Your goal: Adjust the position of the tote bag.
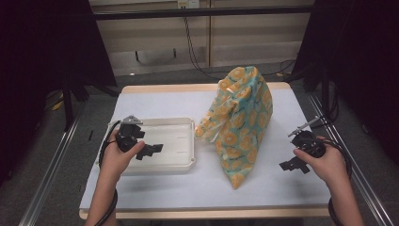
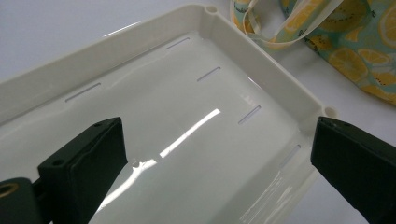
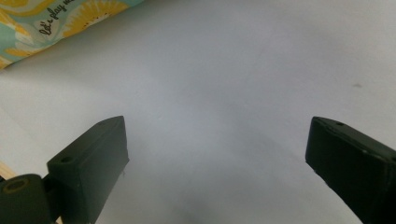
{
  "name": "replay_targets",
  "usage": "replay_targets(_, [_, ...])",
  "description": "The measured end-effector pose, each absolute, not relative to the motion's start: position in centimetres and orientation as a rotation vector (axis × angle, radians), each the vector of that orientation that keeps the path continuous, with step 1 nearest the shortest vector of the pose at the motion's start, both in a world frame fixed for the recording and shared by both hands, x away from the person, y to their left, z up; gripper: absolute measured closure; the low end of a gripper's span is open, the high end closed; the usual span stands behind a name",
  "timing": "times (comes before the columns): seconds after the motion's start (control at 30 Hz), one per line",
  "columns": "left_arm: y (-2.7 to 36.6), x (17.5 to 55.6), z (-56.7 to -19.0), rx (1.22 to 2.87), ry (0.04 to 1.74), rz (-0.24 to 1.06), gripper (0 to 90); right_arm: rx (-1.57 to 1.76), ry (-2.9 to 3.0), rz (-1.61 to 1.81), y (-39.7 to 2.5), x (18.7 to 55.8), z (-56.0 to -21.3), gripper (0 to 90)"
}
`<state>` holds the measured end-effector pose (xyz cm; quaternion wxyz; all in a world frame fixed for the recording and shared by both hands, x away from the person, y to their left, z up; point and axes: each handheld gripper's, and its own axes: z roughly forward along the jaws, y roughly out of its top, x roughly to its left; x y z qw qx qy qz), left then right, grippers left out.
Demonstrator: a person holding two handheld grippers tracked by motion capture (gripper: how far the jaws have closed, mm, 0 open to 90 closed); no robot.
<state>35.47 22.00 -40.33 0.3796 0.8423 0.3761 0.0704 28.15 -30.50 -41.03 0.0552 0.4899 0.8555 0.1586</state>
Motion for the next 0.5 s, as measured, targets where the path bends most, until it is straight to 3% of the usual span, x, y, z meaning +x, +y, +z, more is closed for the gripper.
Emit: replay_targets(0.5, [23.0,35.5,-40.0,2.123,0.992,0.189,3.3,1.502,2.666,0.416,-29.7,30.1,-40.1,6.0])
